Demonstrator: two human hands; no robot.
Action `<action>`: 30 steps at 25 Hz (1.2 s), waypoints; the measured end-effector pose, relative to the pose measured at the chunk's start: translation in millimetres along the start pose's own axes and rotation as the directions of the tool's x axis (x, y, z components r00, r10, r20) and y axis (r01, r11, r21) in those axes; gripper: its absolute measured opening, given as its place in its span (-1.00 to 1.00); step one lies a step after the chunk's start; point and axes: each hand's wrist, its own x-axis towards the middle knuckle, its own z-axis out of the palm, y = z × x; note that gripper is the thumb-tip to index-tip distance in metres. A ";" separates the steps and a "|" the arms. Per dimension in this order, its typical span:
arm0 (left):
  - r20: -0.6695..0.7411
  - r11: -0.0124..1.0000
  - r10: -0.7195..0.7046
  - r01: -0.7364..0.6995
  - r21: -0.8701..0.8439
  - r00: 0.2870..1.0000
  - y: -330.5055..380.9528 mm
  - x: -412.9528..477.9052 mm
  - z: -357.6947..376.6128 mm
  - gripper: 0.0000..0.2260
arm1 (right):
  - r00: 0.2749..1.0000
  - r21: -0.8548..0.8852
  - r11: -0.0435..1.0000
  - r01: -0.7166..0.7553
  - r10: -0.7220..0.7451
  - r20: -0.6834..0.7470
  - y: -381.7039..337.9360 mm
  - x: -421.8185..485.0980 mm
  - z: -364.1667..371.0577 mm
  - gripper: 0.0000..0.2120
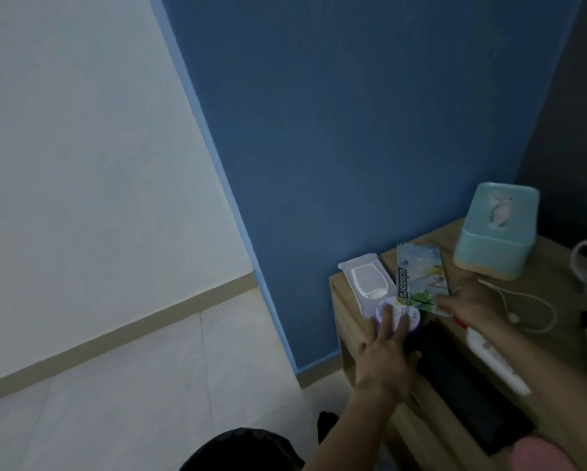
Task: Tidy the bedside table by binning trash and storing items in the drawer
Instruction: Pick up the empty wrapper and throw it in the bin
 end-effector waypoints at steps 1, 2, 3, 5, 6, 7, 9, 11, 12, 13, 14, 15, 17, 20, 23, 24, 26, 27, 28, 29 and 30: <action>-0.004 1.000 -0.008 0.008 0.007 1.000 -1.8 1.5 1.6 -0.46 | 1.000 0.042 0.999 -0.001 0.002 -0.014 0.2 3.4 0.8 -0.68; -0.005 1.000 -0.009 0.009 0.016 1.000 -2.8 2.0 2.1 -0.47 | 1.000 0.089 0.996 0.001 0.001 -0.023 1.4 6.9 2.3 -0.71; -0.011 1.000 -0.011 0.012 0.024 1.000 -2.8 1.5 2.1 -0.47 | 1.000 0.131 0.991 0.015 -0.012 -0.026 2.8 10.0 3.6 -0.69; -0.027 0.999 -0.005 0.006 0.051 1.000 -1.2 2.3 3.4 -0.48 | 1.000 0.213 0.977 -0.018 0.015 0.014 6.8 15.6 4.3 -0.64; -0.023 0.998 -0.005 0.007 0.061 1.000 -1.0 3.5 3.1 -0.48 | 0.998 0.274 0.960 -0.059 0.047 0.050 7.0 17.3 4.0 -0.66; -0.004 0.998 -0.015 0.015 0.054 1.000 -0.8 4.4 1.8 -0.49 | 0.992 0.325 0.940 -0.106 0.079 0.096 7.4 19.8 3.9 -0.73; 0.029 0.999 -0.029 0.028 0.025 0.999 -2.7 6.3 -4.7 -0.53 | 0.981 0.373 0.912 -0.169 0.121 0.149 6.5 23.3 -1.1 -0.94; -0.079 1.000 0.008 -0.010 -0.017 0.997 -0.6 5.5 -17.5 -0.60 | 0.977 0.441 0.875 -0.201 0.145 0.159 5.9 26.1 -10.3 -0.95; -0.202 0.991 -0.012 -0.016 -0.136 0.979 -1.6 6.1 -24.1 -0.59 | 0.976 0.479 0.854 -0.204 0.137 0.171 1.3 23.1 -15.8 -0.92; -0.305 0.937 -0.105 -0.008 -0.348 0.947 1.7 1.5 -35.1 -0.54 | 0.977 0.513 0.837 -0.188 0.108 0.182 -4.8 15.7 -21.6 -0.91; -0.331 0.806 -0.239 -0.003 -0.591 0.913 4.3 -2.3 -47.5 -0.51 | 0.977 0.549 0.818 -0.171 0.067 0.205 -12.0 3.2 -27.3 -0.90; -0.277 0.623 -0.344 -0.003 -0.782 0.897 3.8 -4.9 -60.5 -0.50 | 0.970 0.576 0.804 -0.144 -0.001 0.243 -21.9 -13.9 -32.4 -0.89; -0.092 0.258 -0.376 0.008 -0.966 0.922 -5.9 -13.9 -83.2 -0.60 | 0.920 0.594 0.798 -0.103 -0.150 0.361 -47.1 -53.4 -33.1 -0.85; -0.057 0.124 -0.380 -0.011 -0.992 0.923 -34.5 -55.2 -104.7 -0.93 | 0.812 0.596 0.799 -0.079 -0.295 0.503 -77.8 -106.6 -5.2 -0.86; -0.136 0.166 -0.510 -0.058 -0.984 0.849 -79.9 -110.9 -109.6 -0.86 | 0.742 0.658 0.721 -0.216 -0.317 0.591 -94.8 -146.7 43.3 -0.87; -0.147 0.182 -0.562 -0.052 -0.982 0.814 -95.1 -129.8 -110.6 -0.84 | 0.713 0.654 0.698 -0.291 -0.297 0.635 -96.8 -157.3 62.9 -0.82; -0.128 0.175 -0.673 -0.012 -0.985 0.729 -129.8 -171.8 -103.7 -0.81 | 0.651 0.584 0.719 -0.377 -0.243 0.719 -93.4 -182.2 112.0 -0.77; -0.103 0.160 -0.715 0.018 -0.987 0.691 -147.0 -191.4 -95.9 -0.79 | 0.633 0.540 0.745 -0.392 -0.207 0.746 -86.8 -194.2 138.9 -0.78; -0.069 0.137 -0.750 0.052 -0.989 0.658 -161.2 -209.6 -86.1 -0.78 | 0.635 0.485 0.784 -0.388 -0.155 0.757 -78.8 -207.0 163.3 -0.76; -0.030 0.111 -0.775 0.090 -0.990 0.631 -173.0 -224.8 -75.1 -0.78 | 0.671 0.420 0.836 -0.353 -0.086 0.736 -67.8 -216.7 185.3 -0.70; 0.011 0.079 -0.796 0.122 -0.989 0.605 -186.1 -238.5 -62.5 -0.77 | 0.716 0.343 0.894 -0.288 -0.037 0.697 -56.4 -226.3 206.9 -0.61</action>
